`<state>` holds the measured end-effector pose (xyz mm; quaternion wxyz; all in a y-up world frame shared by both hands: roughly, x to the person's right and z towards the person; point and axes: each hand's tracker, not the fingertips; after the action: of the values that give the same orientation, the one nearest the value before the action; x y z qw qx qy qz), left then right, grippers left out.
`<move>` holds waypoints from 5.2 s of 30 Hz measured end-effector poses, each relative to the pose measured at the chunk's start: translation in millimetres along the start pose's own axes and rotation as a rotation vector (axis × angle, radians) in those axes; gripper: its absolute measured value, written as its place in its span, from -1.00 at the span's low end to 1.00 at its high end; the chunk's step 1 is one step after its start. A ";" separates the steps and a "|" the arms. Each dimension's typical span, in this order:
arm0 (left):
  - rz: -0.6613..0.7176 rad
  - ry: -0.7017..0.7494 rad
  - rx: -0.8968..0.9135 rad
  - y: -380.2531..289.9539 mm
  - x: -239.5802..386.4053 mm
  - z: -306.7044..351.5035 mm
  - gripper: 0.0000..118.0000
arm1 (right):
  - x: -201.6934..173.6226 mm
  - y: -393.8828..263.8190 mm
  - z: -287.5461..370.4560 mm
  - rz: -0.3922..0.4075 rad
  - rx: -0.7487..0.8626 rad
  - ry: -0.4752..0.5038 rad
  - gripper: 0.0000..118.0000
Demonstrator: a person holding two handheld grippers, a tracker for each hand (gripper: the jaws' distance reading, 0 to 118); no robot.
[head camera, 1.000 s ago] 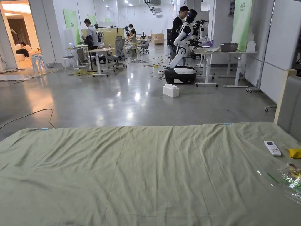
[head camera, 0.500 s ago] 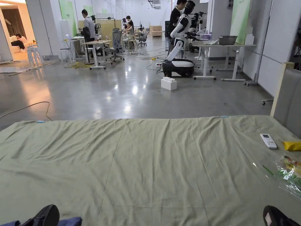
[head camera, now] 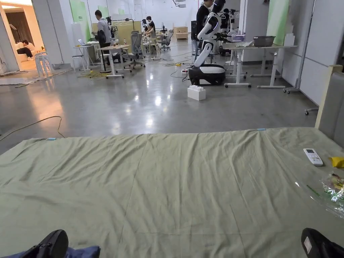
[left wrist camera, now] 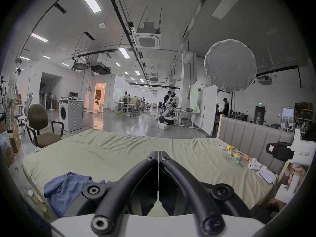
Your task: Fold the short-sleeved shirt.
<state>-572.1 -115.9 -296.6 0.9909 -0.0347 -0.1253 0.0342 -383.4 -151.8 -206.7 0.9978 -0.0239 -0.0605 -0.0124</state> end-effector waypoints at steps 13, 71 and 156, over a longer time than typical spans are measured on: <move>-0.104 0.151 -0.114 -25.7 -81.3 -28.6 -0.41 | -1.2 -15.5 -14.0 -0.056 -0.089 0.070 -0.99; -0.001 -0.708 -0.748 -167.1 231.0 -140.4 -0.99 | 60.8 -66.8 38.0 -0.135 -0.344 -0.122 -0.99; 0.143 -0.062 -0.854 -194.1 -48.4 -277.6 0.14 | 37.9 -68.2 -24.1 -0.036 -0.370 -0.028 -0.99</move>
<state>-537.8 -329.4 -561.7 0.8785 -0.4492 -0.1552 0.0487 -344.8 -221.9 -222.8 0.9751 -0.2062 -0.0712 -0.0406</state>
